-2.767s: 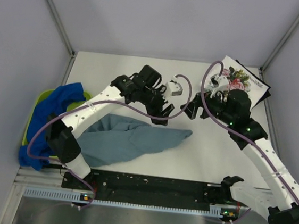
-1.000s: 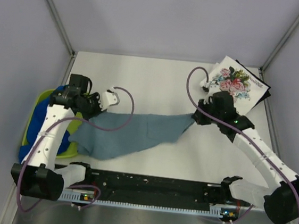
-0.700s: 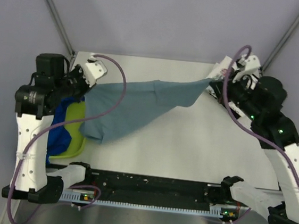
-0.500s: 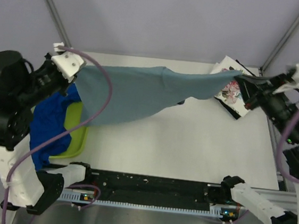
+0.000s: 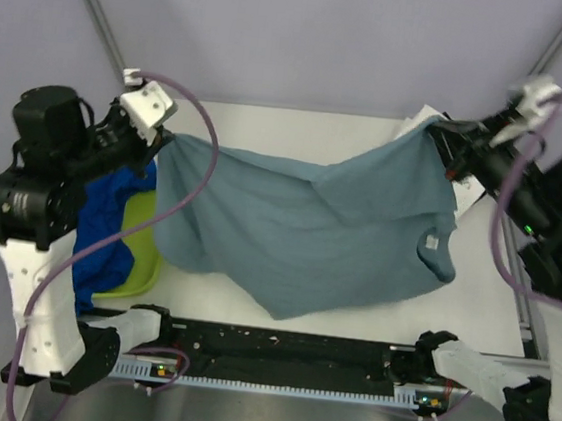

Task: Fold and stack the t-shirts
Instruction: Flatten out the tshirt

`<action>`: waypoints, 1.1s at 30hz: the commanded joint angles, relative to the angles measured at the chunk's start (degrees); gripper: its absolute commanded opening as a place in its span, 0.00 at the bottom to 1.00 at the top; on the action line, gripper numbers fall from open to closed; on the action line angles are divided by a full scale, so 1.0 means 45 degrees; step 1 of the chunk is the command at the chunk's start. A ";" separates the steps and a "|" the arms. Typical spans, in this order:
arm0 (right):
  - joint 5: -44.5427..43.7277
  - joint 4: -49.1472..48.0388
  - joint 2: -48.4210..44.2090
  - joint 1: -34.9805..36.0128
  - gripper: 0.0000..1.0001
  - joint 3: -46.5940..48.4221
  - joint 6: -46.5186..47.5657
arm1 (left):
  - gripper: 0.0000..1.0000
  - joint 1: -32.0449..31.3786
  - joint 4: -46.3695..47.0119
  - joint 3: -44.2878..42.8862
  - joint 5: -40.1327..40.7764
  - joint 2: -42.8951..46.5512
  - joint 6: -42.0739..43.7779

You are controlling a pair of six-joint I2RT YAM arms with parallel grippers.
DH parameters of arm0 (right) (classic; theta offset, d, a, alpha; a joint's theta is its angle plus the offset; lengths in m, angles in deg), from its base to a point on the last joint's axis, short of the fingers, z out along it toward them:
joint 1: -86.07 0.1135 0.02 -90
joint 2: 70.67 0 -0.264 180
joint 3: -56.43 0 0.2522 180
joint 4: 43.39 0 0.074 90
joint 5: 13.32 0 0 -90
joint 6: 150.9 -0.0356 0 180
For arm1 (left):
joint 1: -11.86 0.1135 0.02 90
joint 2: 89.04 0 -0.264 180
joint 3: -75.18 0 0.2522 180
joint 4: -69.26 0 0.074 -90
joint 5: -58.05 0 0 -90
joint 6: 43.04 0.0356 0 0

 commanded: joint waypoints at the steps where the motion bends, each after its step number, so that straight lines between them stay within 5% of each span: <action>1: -0.0720 -0.0048 0.3178 -0.0376 0.00 0.0984 0.0574 | 0.00 0.0019 0.4024 0.2185 0.0846 -0.0713 -0.1120; 8: 0.1175 -0.0595 0.7047 -0.3421 0.00 0.6252 -0.1631 | 0.00 -0.0079 0.8229 0.1707 0.3540 -0.2079 -0.1843; 11: 0.1741 -0.0595 0.7716 -0.3834 0.00 0.8384 -0.1810 | 0.00 -0.0079 0.8428 0.0417 0.3914 -0.2491 -0.1728; 15: 0.1937 -0.0576 0.7017 -0.3854 0.00 0.8627 -0.0874 | 0.00 -0.0118 0.7804 -0.0485 0.4381 -0.2414 -0.1026; 20: 0.3888 -0.0187 0.3975 -0.3854 0.00 0.4362 0.0612 | 0.00 -0.0118 0.6187 -0.0156 0.5088 -0.1926 0.0321; 27: 0.4810 0.0165 0.0434 -0.3835 0.00 -0.4763 -0.1084 | 0.00 -0.0137 0.2456 0.5910 0.0385 -0.0267 0.2274; 28: 0.4635 0.0398 0.0141 -0.3854 0.00 -0.5818 -0.1299 | 0.06 -0.0157 0.1832 0.7022 -0.0336 -0.0168 0.2741; 31: 0.4107 0.0577 -0.0504 -0.3835 0.00 -0.8126 -0.2235 | 0.63 -0.0332 -0.0432 0.9681 -0.1785 -0.0128 0.4926; 33: 0.4106 0.0557 -0.0642 -0.3835 0.00 -0.9124 -0.2881 | 0.87 -0.0508 -0.1102 1.1031 -0.2003 -0.0128 0.5555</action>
